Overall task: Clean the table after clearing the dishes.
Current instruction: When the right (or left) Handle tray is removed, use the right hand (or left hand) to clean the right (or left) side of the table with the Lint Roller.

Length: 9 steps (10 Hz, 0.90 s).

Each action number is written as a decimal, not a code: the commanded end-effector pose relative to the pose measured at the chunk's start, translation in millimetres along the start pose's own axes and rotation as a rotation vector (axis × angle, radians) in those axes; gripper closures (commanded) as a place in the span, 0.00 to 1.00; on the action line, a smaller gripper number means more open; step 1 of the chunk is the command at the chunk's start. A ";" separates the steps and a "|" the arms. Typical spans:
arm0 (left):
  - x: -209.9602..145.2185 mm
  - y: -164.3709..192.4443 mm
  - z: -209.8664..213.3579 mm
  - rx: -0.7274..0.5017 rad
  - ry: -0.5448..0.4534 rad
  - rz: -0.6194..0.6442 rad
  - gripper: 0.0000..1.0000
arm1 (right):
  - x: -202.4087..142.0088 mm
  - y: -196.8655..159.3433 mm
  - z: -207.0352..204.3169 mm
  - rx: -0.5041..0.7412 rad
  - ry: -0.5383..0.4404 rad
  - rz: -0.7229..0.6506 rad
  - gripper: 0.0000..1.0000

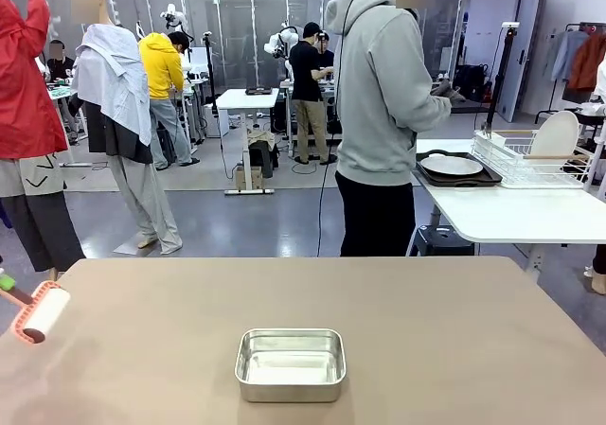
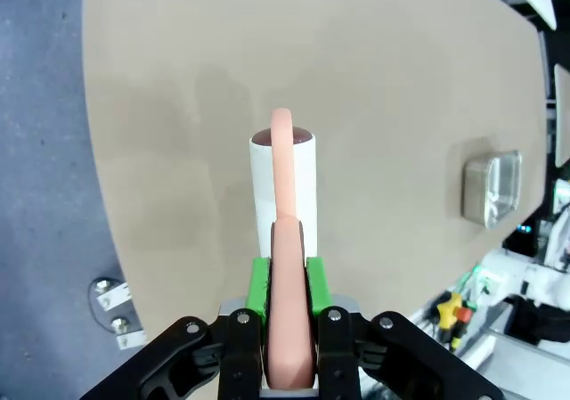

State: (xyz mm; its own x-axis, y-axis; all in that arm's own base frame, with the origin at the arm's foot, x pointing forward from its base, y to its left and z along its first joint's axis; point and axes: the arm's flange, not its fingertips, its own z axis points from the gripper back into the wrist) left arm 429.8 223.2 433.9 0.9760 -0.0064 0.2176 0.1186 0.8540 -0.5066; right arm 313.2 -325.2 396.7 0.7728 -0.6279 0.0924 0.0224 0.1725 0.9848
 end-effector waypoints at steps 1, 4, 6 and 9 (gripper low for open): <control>-23.6 -35.2 42.6 0.037 -0.005 -0.054 0.80 | -4.0 3.3 1.7 -0.009 0.011 0.009 0.00; -16.0 -36.6 49.7 0.042 -0.024 -0.066 0.80 | -4.0 3.3 1.7 -0.009 0.011 0.009 0.00; -16.0 -36.6 49.7 0.042 -0.024 -0.066 0.80 | -4.0 3.3 1.7 -0.009 0.011 0.009 0.00; -16.0 -36.6 49.7 0.042 -0.024 -0.066 0.80 | -4.0 3.3 1.7 -0.009 0.011 0.009 0.00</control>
State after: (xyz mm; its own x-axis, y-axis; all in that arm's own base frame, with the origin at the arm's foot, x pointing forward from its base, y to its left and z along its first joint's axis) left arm 403.6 213.8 481.5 0.9670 -0.0483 0.2503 0.1651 0.8669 -0.4703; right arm 313.1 -325.0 397.5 0.7730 -0.6274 0.0940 0.0210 0.1734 0.9846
